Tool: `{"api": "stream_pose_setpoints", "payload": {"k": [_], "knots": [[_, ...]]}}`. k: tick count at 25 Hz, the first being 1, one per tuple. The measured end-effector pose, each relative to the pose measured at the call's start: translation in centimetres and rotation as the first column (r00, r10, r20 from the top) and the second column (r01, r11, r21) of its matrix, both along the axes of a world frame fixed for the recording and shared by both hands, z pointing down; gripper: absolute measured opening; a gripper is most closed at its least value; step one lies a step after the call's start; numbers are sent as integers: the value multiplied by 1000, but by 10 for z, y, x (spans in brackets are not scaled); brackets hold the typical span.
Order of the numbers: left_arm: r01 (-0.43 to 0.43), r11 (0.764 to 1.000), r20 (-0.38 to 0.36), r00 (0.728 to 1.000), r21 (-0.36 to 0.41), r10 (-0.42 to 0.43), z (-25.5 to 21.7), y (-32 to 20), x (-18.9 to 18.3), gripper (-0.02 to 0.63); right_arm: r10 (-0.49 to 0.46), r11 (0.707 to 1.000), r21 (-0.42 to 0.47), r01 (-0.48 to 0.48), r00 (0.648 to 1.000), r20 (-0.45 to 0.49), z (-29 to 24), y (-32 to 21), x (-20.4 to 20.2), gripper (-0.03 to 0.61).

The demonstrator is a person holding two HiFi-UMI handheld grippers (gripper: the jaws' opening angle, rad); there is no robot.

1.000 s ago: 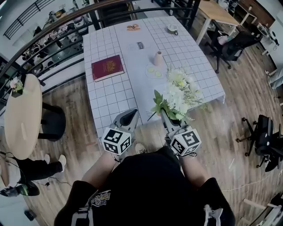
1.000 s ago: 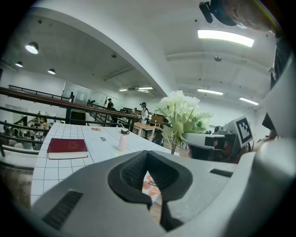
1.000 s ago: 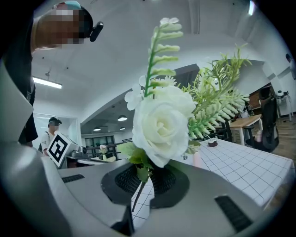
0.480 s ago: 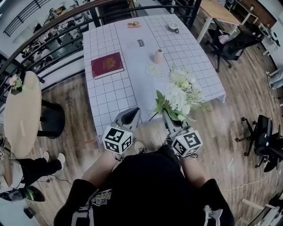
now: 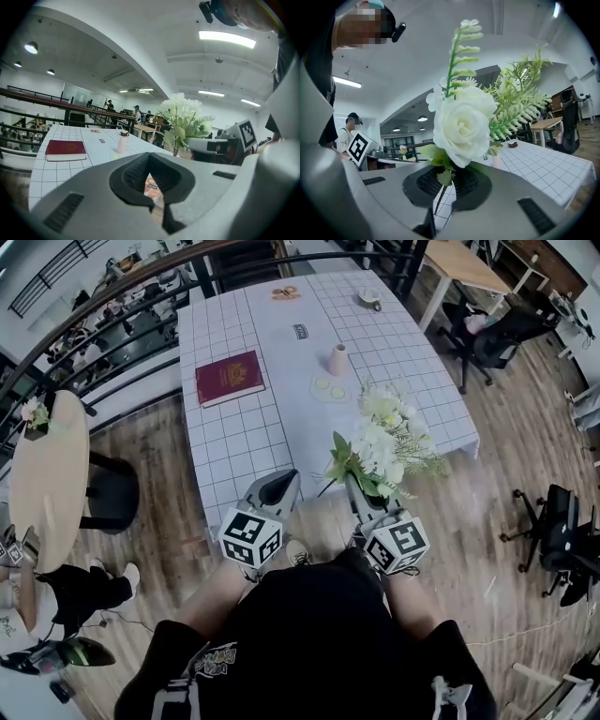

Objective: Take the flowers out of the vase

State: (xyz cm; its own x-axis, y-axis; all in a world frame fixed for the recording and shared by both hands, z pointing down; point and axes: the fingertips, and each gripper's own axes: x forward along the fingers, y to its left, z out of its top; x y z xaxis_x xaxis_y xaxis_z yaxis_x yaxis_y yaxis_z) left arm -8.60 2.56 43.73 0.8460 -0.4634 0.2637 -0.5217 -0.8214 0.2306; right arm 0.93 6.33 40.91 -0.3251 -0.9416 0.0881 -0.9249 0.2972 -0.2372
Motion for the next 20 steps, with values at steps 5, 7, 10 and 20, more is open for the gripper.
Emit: {"api": "stream_pose_setpoints", "payload": {"k": [5, 7, 10, 20], "knots": [[-1, 1000, 2, 1000, -2, 1, 1, 2, -1, 8, 0, 1000, -1, 0, 1000, 1, 1, 0, 0, 38], [-3, 1000, 2, 1000, -2, 3, 1, 2, -2, 8, 2, 1000, -2, -2, 1000, 1, 1, -1, 0, 38], [-4, 1000, 0, 1000, 1, 4, -1, 3, -2, 8, 4, 1000, -2, -4, 1000, 1, 1, -1, 0, 38], [-4, 1000, -2, 1000, 5, 4, -4, 2, -1, 7, 14, 1000, -4, -14, 1000, 2, 1, -3, 4, 38]]}}
